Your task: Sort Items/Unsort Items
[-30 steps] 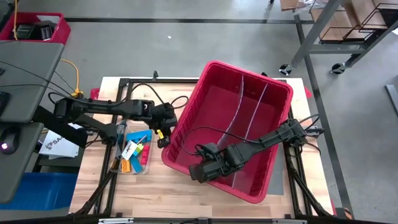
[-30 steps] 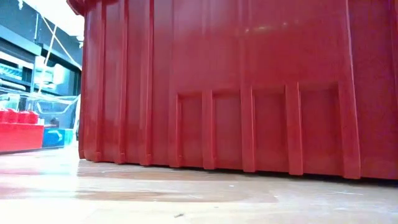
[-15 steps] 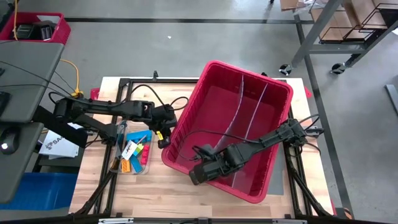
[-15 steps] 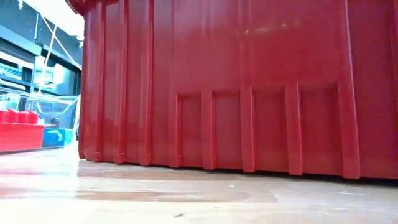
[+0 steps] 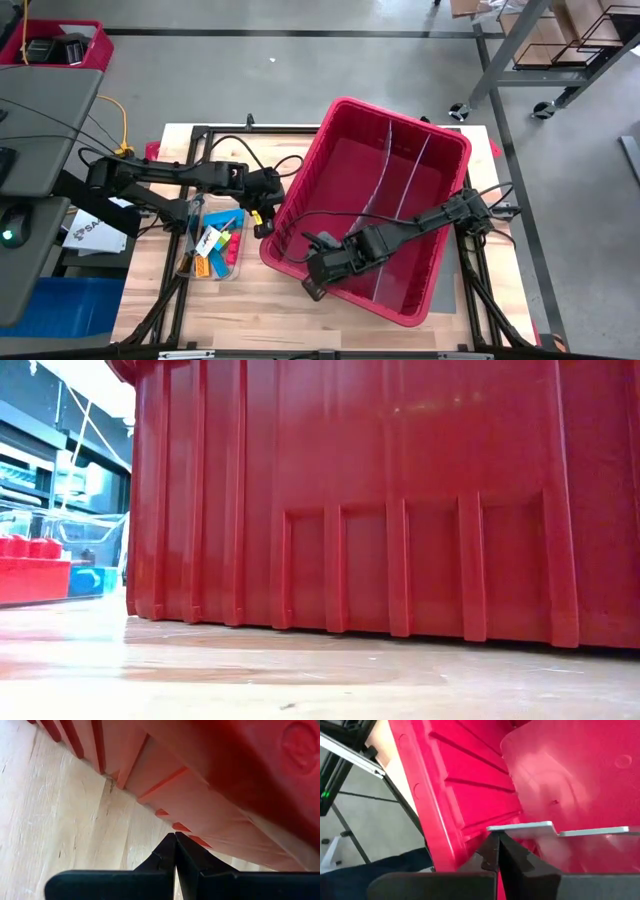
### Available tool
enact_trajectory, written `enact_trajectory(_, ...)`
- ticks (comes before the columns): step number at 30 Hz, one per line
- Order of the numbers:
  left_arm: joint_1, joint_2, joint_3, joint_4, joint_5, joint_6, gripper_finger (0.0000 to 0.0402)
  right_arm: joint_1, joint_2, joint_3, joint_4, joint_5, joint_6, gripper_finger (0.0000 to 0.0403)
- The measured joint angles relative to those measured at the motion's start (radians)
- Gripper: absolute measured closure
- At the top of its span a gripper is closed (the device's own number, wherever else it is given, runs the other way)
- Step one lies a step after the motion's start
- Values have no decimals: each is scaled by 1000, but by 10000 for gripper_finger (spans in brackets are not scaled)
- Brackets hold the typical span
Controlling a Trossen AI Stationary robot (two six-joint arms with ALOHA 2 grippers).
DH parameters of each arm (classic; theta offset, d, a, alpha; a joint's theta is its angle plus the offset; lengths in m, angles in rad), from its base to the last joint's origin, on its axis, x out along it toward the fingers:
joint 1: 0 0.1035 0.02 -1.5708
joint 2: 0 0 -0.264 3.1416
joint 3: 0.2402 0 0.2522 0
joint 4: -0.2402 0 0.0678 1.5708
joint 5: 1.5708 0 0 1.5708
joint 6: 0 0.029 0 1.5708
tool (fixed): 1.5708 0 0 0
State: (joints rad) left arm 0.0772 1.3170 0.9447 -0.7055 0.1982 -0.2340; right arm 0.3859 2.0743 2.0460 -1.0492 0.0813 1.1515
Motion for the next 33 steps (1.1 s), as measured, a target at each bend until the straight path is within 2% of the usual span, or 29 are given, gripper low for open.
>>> enact_trajectory(5, 0, 0, 0, 0, 0, 0, 402, 1, 0, 0, 34, 15, -61, 403)
enact_trajectory(10, 0, 0, 0, 0, 0, 1, 402, 2, -14, 0, 28, -32, -203, 403)
enact_trajectory(15, 1, 0, 0, 2, 1, 14, 402, 7, -39, 29, 25, -31, -386, 403)
enact_trajectory(19, 1, 0, 0, 1, 1, 18, 401, 7, -42, 88, -29, -97, -481, 403)
enact_trajectory(23, 0, 0, 1, -2, 1, 18, 402, 7, -42, 188, -196, -112, -371, 403)
enact_trajectory(27, 0, 0, 1, -1, 1, 11, 402, 16, -47, 312, -529, 56, -102, 403)
enact_trajectory(30, 1, 0, 1, 2, -1, 10, 401, 4, -146, 182, -517, 88, 120, 403)
enact_trajectory(33, 1, 0, 2, 2, -1, 11, 402, -26, -237, 26, -517, 69, 291, 403)
